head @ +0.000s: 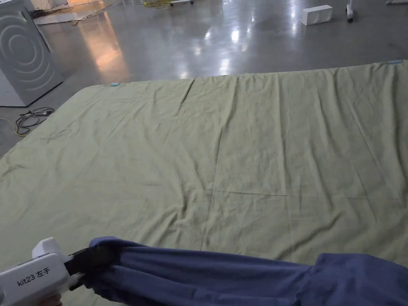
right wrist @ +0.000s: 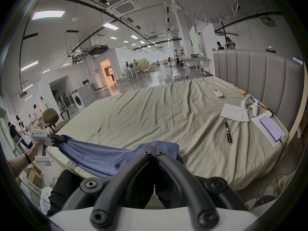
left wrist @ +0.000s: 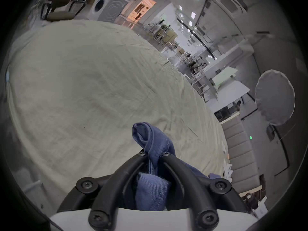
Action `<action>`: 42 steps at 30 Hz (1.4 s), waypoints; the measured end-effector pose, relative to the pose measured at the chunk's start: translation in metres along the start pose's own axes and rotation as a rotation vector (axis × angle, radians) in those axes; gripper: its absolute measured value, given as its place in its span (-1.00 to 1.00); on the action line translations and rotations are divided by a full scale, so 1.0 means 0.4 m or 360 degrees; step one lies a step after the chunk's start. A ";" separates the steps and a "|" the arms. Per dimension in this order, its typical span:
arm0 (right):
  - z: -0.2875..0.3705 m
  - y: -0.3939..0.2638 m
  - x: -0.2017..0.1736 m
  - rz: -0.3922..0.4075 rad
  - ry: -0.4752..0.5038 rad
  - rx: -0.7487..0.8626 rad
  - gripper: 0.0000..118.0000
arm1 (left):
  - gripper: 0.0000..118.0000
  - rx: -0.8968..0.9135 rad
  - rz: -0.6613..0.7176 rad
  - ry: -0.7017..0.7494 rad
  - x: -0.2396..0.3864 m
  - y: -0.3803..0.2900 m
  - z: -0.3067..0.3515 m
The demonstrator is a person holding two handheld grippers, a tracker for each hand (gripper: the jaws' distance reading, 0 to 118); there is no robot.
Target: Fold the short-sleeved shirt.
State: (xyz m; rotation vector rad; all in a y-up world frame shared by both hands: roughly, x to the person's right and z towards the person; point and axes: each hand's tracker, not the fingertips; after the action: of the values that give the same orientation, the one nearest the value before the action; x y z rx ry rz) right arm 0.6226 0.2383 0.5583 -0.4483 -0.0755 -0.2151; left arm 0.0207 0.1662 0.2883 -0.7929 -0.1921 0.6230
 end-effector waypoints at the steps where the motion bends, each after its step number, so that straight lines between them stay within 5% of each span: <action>1: -0.001 -0.001 -0.002 0.0003 0.0003 -0.0003 -1.00 | -0.85 -0.0022 0.0011 -0.0039 0.019 -0.010 -0.001; 5: -0.005 -0.008 -0.013 -0.0021 0.0023 0.0003 -1.00 | -0.86 -0.0085 0.0094 -0.0430 0.151 -0.099 -0.047; 9: 0.011 -0.006 -0.039 0.0033 0.0018 0.0009 -1.00 | -0.86 -0.0303 -0.0001 -0.0570 0.330 -0.258 -0.180; 17: 0.055 -0.059 -0.044 0.0044 -0.0008 -0.0067 -1.00 | -0.78 -0.0577 -0.0412 -0.0337 0.495 -0.459 -0.357; 18: 0.056 -0.066 -0.041 0.0045 -0.0013 -0.0084 -1.00 | -0.59 -0.0614 -0.0420 -0.0356 0.495 -0.455 -0.359; 20: 0.055 -0.075 -0.036 0.0033 -0.0019 -0.0097 -1.00 | 0.16 -0.0588 -0.0350 -0.0531 0.498 -0.433 -0.322; 22: 0.054 -0.081 -0.028 -0.0005 -0.0009 -0.0107 -1.00 | 0.60 -0.0450 -0.0380 -0.0637 0.485 -0.383 -0.261; 27: 0.049 -0.092 -0.017 -0.0098 0.0020 -0.0117 -1.00 | 0.44 -0.0244 -0.0159 -0.0434 0.391 -0.336 -0.210; 30: 0.052 -0.093 -0.017 -0.0098 0.0028 -0.0126 -1.00 | -0.88 -0.0410 -0.0002 -0.0519 0.368 -0.385 -0.268; 36: 0.070 -0.085 -0.023 -0.0031 -0.0017 -0.0135 -1.00 | -0.91 -0.0726 -0.0182 -0.0509 0.457 -0.548 -0.386; 40: 0.070 -0.082 -0.018 -0.0032 -0.0029 -0.0138 -1.00 | -0.87 -0.0664 -0.0209 -0.0432 0.481 -0.529 -0.395; 42: 0.065 -0.081 -0.016 -0.0034 -0.0024 -0.0140 -1.00 | -0.27 -0.0642 -0.0227 -0.0503 0.468 -0.500 -0.360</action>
State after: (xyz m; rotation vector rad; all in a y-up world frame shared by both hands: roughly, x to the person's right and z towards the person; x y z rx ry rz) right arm 0.6085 0.2222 0.5945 -0.5368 -0.0860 -0.2364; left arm 0.3172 0.0822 0.3188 -1.0548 -0.6735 0.5787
